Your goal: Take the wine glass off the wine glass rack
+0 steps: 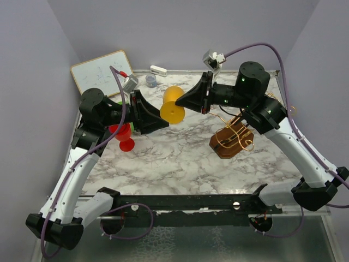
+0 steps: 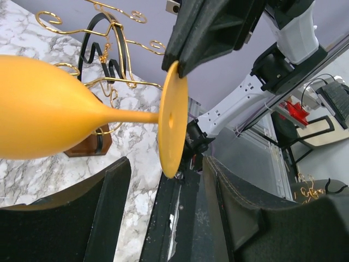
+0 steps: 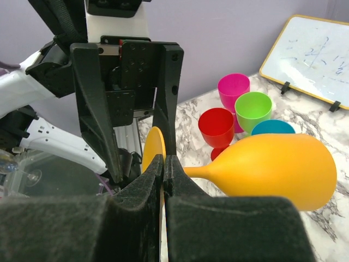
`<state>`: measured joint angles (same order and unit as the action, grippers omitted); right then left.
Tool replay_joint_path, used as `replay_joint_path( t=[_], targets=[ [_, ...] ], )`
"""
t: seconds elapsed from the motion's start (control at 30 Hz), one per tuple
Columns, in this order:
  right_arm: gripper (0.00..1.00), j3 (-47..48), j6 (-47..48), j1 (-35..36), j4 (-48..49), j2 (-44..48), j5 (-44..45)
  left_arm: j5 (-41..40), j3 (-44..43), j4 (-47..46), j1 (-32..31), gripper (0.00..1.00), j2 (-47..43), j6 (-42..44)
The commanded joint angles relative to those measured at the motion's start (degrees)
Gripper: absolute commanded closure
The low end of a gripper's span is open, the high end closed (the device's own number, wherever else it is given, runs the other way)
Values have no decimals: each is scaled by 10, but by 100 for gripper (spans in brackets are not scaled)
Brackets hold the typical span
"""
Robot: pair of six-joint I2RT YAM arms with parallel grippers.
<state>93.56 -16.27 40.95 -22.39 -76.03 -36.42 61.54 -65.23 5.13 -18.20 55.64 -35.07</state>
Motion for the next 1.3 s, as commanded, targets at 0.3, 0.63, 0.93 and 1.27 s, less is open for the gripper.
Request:
replay_joint_path(
  t=[0.3,0.63,0.93,1.27],
  targets=[
    [98,-5,6,39,22,-20,24,-1,-13,3,-6,100,6,30],
    [64,-61,94,39,-97,21,-32,-1,29,-1,-8,100,-47,71],
    [67,-38,108,68,-104,-14,-48,-1,36,17,-13,100,-40,85],
    [99,31,128,107,-146,-76,9,-19,29,57,-17,100,-31,110]
  ],
)
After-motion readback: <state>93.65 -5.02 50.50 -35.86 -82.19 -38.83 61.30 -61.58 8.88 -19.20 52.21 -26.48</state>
